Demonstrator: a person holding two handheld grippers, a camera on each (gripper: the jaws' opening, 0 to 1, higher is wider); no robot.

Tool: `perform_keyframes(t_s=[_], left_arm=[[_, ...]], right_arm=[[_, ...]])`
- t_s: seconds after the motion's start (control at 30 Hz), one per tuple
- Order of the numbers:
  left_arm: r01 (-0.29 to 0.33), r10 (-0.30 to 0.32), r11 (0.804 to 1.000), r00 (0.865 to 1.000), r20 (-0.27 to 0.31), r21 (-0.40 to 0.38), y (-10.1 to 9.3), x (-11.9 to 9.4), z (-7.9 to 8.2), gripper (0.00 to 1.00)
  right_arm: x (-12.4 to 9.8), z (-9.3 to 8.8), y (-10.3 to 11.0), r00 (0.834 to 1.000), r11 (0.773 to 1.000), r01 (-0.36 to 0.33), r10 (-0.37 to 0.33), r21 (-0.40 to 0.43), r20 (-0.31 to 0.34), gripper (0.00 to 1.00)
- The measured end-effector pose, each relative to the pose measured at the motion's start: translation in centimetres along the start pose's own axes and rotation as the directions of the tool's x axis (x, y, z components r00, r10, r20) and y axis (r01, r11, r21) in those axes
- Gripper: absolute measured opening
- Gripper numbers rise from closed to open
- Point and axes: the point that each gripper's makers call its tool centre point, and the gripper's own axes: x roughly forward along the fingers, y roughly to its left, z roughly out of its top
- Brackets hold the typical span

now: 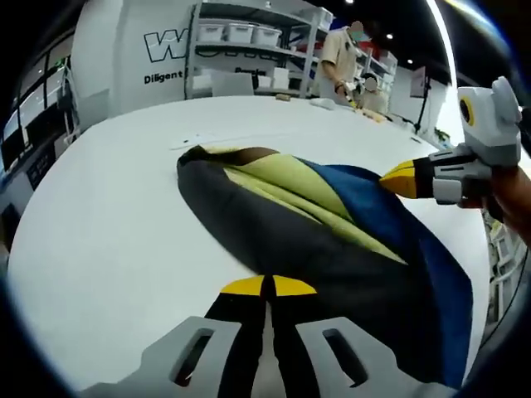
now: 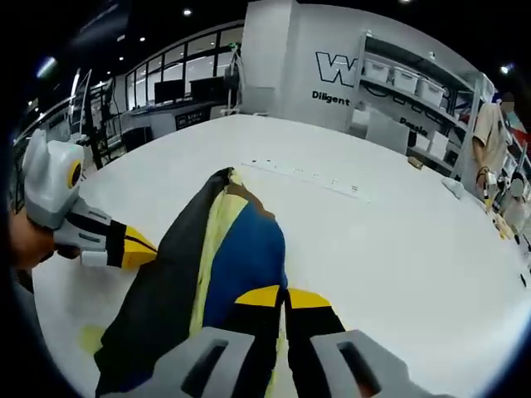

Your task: Fold the garment on the visible template until the final outline fits inside the template.

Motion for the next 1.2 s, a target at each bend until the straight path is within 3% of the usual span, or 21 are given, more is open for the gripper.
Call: perform_keyframes(t_s=[0.73,1.2], left_arm=[[-0.006,0.009,0.997,0.999,-0.035,0.078,1.0,-0.2,-0.2,0.00],[-0.013,0.021,0.991,0.998,-0.061,0.135,2.5,-0.5,-0.2,0.00]], right_arm=[[2.8,-1.3,-6.5,0.998,0.999,0.050,-0.051,-0.020,-0.042,0.00],[4.8,-1.5,-9.5,0.994,0.993,0.079,-0.084,-0.086,-0.065,0.00]])
